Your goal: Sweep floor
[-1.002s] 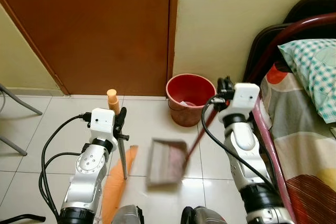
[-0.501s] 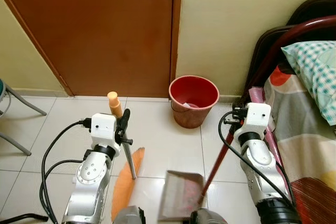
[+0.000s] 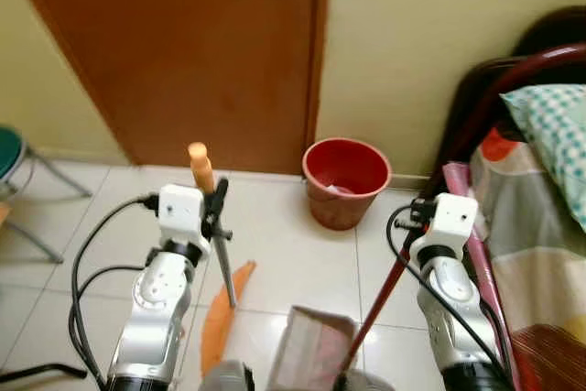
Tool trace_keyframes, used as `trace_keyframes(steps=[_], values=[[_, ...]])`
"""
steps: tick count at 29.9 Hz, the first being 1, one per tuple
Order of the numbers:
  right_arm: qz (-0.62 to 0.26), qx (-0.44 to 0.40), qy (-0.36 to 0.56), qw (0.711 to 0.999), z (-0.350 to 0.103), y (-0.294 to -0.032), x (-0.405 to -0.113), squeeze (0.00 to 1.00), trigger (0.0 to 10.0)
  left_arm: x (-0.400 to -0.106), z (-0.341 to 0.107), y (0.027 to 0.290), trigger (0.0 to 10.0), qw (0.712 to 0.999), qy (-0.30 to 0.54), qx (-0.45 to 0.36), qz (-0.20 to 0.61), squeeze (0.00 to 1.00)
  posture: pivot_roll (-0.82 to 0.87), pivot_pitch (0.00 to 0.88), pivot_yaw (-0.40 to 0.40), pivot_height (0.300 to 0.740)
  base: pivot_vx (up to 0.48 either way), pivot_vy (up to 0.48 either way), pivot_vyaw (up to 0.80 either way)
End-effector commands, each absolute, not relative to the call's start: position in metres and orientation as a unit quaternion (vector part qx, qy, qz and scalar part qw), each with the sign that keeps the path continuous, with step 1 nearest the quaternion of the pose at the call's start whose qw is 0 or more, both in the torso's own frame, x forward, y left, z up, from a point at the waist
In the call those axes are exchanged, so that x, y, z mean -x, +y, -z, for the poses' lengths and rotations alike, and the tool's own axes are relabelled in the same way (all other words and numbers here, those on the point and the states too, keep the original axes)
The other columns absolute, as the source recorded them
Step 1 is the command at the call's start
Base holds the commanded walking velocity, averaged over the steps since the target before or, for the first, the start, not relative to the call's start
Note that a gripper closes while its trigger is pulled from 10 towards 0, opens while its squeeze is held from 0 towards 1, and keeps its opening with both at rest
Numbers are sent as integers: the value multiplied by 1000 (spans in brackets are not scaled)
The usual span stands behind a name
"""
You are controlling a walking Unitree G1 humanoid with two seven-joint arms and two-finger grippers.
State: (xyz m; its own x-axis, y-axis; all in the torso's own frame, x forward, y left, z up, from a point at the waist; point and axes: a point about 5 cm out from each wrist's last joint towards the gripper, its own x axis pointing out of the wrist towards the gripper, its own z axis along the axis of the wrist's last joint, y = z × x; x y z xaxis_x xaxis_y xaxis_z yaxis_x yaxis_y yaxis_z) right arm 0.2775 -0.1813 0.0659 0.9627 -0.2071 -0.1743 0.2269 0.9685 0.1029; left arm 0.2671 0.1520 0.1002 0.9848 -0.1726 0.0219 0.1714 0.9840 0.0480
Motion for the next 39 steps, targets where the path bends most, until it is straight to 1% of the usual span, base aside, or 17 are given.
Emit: trace_keyframes(steps=[1, 3, 14, 18, 21, 22, 23, 26, 28, 30, 31, 32, 34, 35, 36, 37, 39], values=[[130, -75, 63, 987, -73, -183, -282, 0, 10000, -271, -113, 156, 10000, 996, -39, -31, 78, 0, 25, 24, 28, 740, 0, 0, 800], [163, -86, 67, 981, -70, -188, -282, 0, 10000, -276, -121, 154, 10000, 994, -55, -35, 82, 0, 20, 22, 29, 740, 0, 0, 800], [159, -52, 42, 985, -83, -192, -297, 0, 10000, -304, -151, 133, 10000, 986, -115, -36, 116, 0, -1, 29, 24, 740, 0, 0, 800], [165, -53, 40, 984, -84, -194, -299, 0, 10000, -311, -161, 132, 10000, 984, -130, -39, 113, 0, -7, 28, 24, 740, 0, 0, 800], [170, -52, 35, 983, -86, -195, -302, 0, 10000, -316, -171, 139, 10000, 982, -148, -62, 101, 0, -11, 30, 26, 740, 0, 0, 575], [171, -47, 35, 984, -86, -195, -303, 0, 10000, -316, -184, 147, 10000, 973, -183, -106, 89, 0, -8, 35, 27, 740, 0, 0, 506], [171, -46, 36, 984, -85, -195, -303, 0, 10000, -316, -190, 151, 10000, 970, -196, -120, 78, 0, -8, 35, 27, 740, 0, 0, 419], [173, -47, 44, 983, -81, -196, -302, 0, 10000, -317, -198, 161, 10000, 970, -205, -121, 50, 0, -2, 40, 27, 740, 0, 0, 0], [174, -50, 48, 982, -79, -196, -301, 0, 10000, -318, -199, 167, 10000, 971, -202, -118, 37, 0, 4, 40, 25, 740, 0, 0, 0], [173, -54, 52, 982, -77, -194, -301, 0, 10000, -318, -192, 184, 10000, 975, -184, -123, 3, 0, 11, 41, 24, 740, 0, 0, 0], [173, -54, 52, 982, -77, -194, -301, 0, 10000, -318, -192, 184, 10000, 975, -184, -123, 3, 0, 11, 41, 24, 740, 0, 0, 0], [172, -55, 53, 982, -76, -193, -302, 0, 10000, -317, -188, 192, 10000, 976, -174, -126, -12, 0, 11, 40, 22, 740, 0, 0, 0], [172, -55, 53, 982, -76, -193, -302, 0, 10000, -317, -188, 192, 10000, 976, -174, -126, -12, 0, 11, 40, 22, 740, 0, 0, 0], [169, -56, 52, 983, -77, -191, -303, 0, 10000, -314, -181, 206, 10000, 979, -157, -127, -38, 0, 17, 43, 20, 740, 0, 0, 0], [169, -56, 52, 983, -77, -191, -303, 0, 10000, -314, -181, 206, 10000, 979, -157, -127, -38, 0, 17, 43, 20, 740, 0, 0, 0], [166, -58, 50, 983, -79, -190, -306, 0, 10000, -309, -166, 224, 10000, 983, -124, -120, -68, 0, 19, 45, 19, 740, 0, 0, 0], [166, -59, 49, 983, -80, -190, -307, 0, 10000, -307, -160, 229, 10000, 984, -111, -114, -77, 0, 19, 45, 19, 740, 0, 0, 0]])
